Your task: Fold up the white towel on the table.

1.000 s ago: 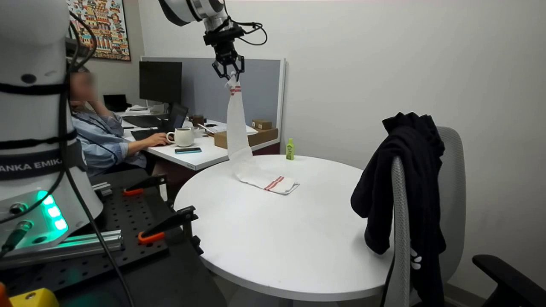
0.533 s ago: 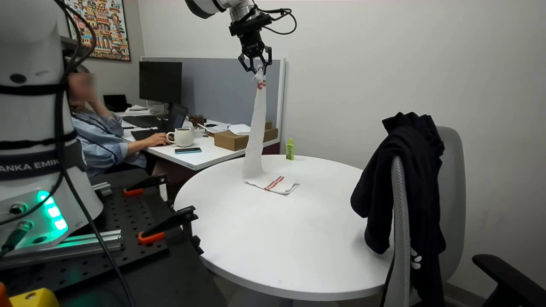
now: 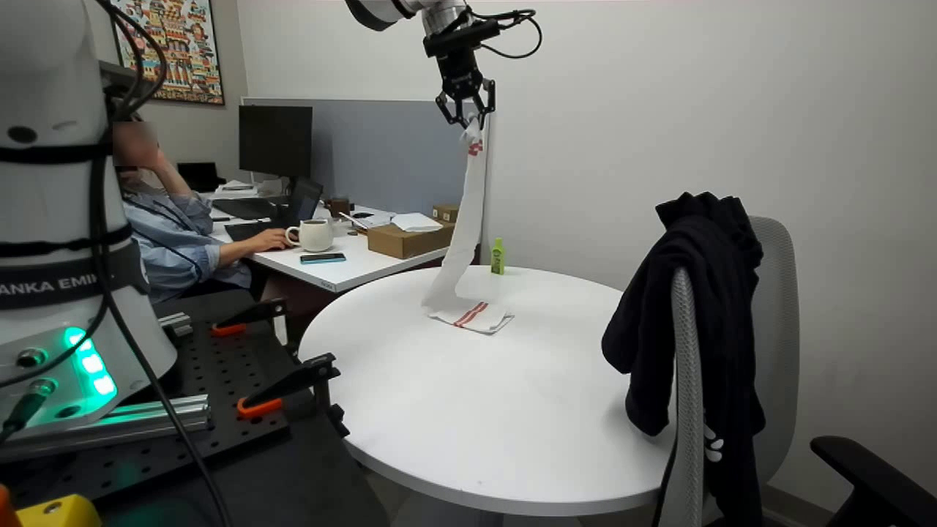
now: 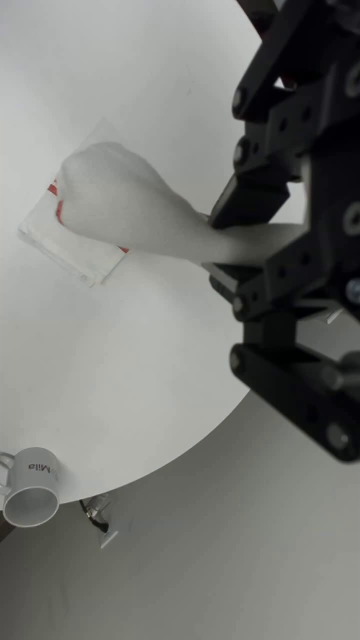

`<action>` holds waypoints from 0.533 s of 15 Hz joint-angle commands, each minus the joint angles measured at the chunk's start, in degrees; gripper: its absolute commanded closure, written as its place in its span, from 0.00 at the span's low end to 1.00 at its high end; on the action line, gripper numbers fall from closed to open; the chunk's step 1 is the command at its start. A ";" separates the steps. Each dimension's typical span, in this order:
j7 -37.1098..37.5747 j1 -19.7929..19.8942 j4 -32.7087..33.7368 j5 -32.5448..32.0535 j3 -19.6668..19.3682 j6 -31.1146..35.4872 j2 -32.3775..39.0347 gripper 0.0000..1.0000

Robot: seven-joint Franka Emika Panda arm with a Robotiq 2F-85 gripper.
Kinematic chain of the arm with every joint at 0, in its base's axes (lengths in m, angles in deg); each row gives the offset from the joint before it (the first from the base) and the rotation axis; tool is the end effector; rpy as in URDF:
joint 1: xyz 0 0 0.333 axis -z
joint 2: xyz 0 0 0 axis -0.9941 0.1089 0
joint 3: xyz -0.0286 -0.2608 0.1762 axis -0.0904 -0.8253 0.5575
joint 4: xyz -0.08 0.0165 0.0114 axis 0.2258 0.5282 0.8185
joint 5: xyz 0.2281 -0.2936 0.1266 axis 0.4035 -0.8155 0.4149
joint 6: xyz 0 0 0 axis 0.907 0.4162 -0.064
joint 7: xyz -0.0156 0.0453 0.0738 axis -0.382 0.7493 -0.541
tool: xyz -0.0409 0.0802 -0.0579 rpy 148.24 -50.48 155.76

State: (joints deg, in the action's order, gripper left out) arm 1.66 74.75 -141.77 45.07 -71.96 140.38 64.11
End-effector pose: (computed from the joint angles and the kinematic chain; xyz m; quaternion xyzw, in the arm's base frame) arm 0.5840 0.1720 0.4302 0.8631 0.4700 0.0936 0.1595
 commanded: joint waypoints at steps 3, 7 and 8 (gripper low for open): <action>-2.25 0.89 4.54 -2.66 -1.30 -3.06 3.76 0.94; -2.18 1.66 6.54 -4.66 -2.53 -3.99 4.28 0.94; -2.14 1.75 7.03 -5.08 -2.74 -4.26 4.36 0.94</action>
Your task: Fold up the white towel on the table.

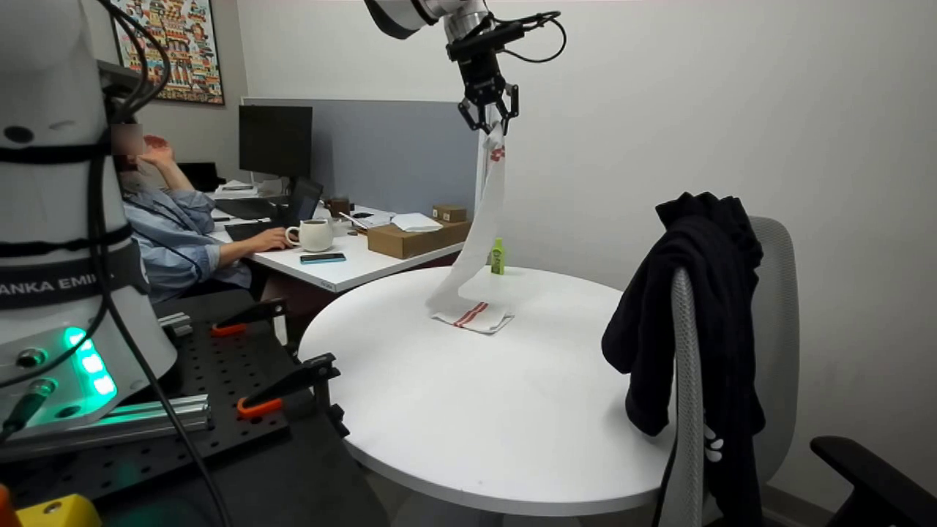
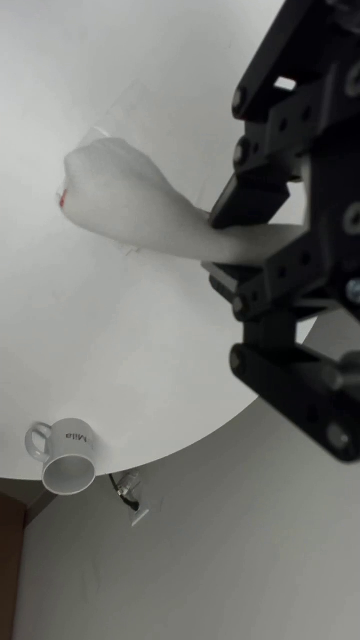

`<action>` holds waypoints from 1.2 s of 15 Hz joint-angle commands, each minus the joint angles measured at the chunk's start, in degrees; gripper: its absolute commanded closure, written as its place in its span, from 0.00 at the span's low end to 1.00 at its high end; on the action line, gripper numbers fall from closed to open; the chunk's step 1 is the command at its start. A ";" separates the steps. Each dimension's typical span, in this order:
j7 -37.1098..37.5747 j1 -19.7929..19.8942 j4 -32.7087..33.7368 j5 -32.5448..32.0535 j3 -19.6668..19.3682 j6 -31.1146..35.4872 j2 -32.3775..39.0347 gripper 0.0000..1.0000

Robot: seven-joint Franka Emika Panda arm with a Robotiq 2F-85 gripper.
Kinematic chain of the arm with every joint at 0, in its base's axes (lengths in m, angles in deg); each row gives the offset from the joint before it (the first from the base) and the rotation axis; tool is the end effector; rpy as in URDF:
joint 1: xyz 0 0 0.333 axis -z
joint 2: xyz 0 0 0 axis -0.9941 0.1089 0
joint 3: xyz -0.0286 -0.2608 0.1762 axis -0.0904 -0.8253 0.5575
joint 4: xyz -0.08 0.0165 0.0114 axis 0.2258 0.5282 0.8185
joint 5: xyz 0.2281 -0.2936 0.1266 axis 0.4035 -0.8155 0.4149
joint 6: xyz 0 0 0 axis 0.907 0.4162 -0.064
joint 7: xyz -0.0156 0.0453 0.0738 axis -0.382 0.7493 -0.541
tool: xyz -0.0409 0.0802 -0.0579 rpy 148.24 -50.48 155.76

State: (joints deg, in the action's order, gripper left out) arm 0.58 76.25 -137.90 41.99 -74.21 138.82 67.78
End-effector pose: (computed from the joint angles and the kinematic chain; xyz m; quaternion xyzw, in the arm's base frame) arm 0.6120 0.1347 0.4207 0.8657 0.4598 0.0721 0.1844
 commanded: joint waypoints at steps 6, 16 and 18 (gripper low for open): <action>-0.74 0.65 5.55 -4.80 -1.54 -4.74 0.91 0.94; -2.79 1.36 5.86 -6.97 -2.00 -3.80 6.94 0.94; -4.34 1.33 6.65 -7.61 -1.88 -3.62 8.46 0.94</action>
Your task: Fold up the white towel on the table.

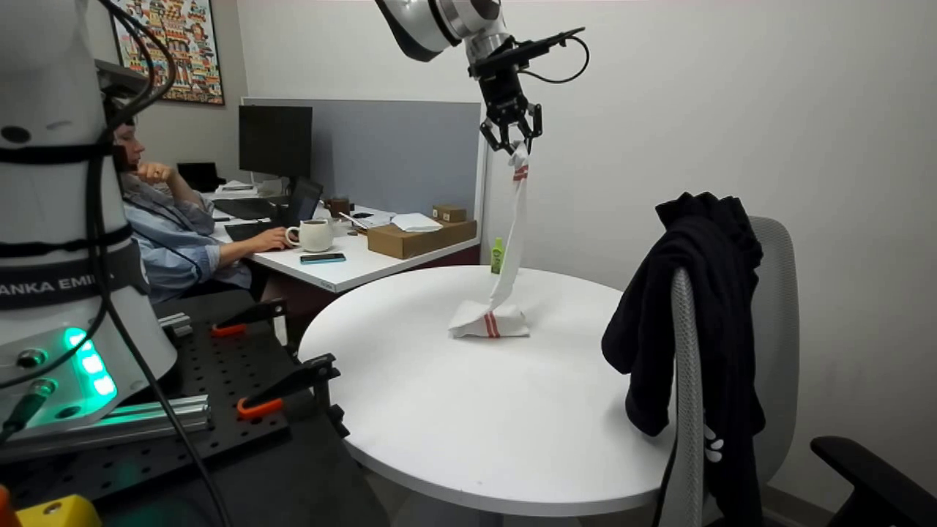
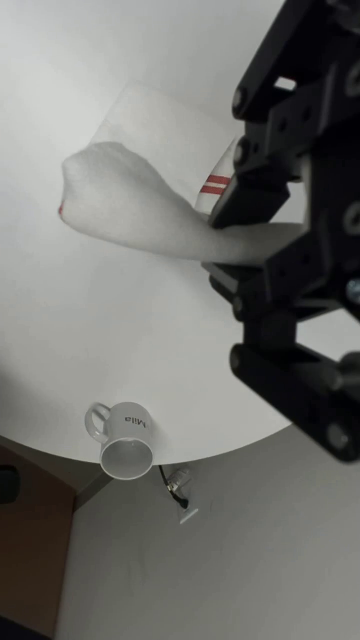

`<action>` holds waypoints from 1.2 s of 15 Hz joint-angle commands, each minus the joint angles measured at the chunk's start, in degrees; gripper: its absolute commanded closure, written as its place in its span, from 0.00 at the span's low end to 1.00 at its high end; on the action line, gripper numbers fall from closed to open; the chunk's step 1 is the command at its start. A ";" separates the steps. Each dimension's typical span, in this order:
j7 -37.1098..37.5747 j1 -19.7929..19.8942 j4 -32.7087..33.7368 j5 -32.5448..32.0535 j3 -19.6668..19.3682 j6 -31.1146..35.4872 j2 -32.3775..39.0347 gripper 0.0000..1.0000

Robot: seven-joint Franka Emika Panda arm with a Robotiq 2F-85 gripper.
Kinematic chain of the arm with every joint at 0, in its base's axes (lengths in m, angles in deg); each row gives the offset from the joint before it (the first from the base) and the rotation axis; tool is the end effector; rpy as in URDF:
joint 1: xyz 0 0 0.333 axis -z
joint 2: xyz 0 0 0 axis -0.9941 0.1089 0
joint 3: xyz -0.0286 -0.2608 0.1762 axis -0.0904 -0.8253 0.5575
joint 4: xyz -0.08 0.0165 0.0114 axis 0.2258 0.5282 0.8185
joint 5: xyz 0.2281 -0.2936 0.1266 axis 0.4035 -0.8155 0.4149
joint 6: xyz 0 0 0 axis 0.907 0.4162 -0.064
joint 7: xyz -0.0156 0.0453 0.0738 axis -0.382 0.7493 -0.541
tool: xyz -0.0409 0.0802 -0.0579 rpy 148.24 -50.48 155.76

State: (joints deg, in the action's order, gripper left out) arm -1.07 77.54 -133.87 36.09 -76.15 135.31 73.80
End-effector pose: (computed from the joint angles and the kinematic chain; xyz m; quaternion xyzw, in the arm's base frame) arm 0.6375 0.0967 0.3829 0.8549 0.4689 0.0107 0.2217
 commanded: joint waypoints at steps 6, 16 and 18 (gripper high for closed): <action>-7.99 -0.76 8.00 -3.48 0.70 -0.38 5.12 0.94; -13.70 -1.43 18.79 -3.74 -0.14 0.30 13.80 0.94; -14.26 -1.64 21.17 -4.07 -0.54 0.62 16.71 0.94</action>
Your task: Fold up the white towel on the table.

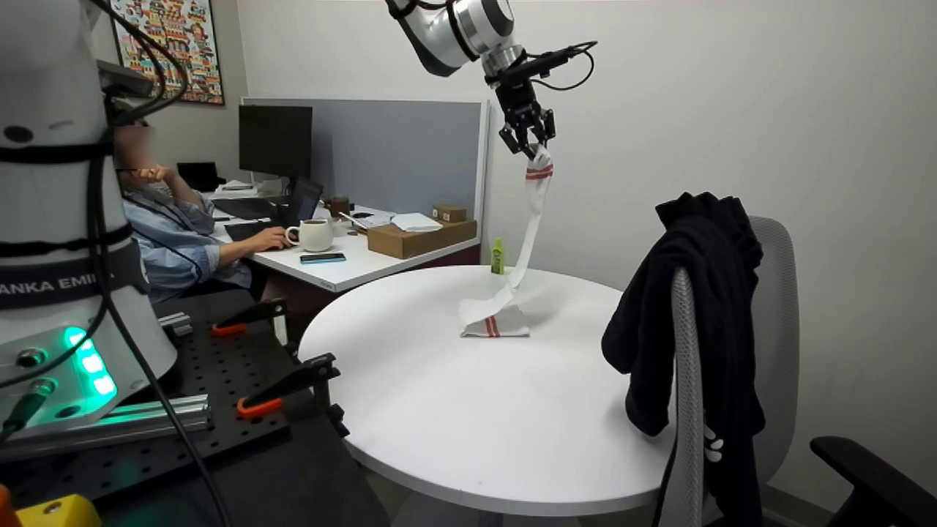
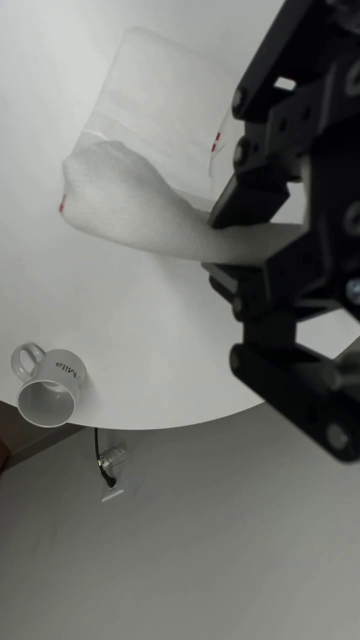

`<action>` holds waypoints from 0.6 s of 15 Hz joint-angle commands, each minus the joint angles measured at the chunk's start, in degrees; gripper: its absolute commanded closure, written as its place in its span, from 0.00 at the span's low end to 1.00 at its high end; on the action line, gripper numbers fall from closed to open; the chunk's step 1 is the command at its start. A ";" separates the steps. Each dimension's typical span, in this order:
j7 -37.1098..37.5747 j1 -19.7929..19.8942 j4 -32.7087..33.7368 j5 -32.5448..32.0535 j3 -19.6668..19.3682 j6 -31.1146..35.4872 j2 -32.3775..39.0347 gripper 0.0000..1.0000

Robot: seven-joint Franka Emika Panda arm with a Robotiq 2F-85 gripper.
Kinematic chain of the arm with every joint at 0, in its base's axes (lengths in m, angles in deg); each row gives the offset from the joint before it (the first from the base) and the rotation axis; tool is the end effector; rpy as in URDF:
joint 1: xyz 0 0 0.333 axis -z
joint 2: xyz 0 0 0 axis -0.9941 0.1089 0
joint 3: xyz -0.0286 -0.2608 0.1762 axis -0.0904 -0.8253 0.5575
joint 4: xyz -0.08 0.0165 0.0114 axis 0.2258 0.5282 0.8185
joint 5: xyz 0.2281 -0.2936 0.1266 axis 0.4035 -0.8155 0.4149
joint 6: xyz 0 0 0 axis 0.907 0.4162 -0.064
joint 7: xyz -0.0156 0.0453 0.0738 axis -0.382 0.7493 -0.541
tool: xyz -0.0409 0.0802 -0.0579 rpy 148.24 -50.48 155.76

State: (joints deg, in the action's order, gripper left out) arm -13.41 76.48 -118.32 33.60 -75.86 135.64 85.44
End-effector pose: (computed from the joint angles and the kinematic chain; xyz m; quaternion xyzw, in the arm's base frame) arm 0.7020 0.1193 0.3759 0.7878 0.5646 0.0202 0.2453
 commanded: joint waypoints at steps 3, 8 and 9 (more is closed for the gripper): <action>-3.24 -0.89 9.60 -1.82 -0.98 0.64 9.55 0.94; -5.41 -1.21 13.28 -1.36 -1.20 0.87 14.47 0.94; -5.83 -1.27 13.75 -1.22 -1.24 0.72 15.19 0.95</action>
State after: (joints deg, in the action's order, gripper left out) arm -16.99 76.00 -108.52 32.81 -76.19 136.51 97.35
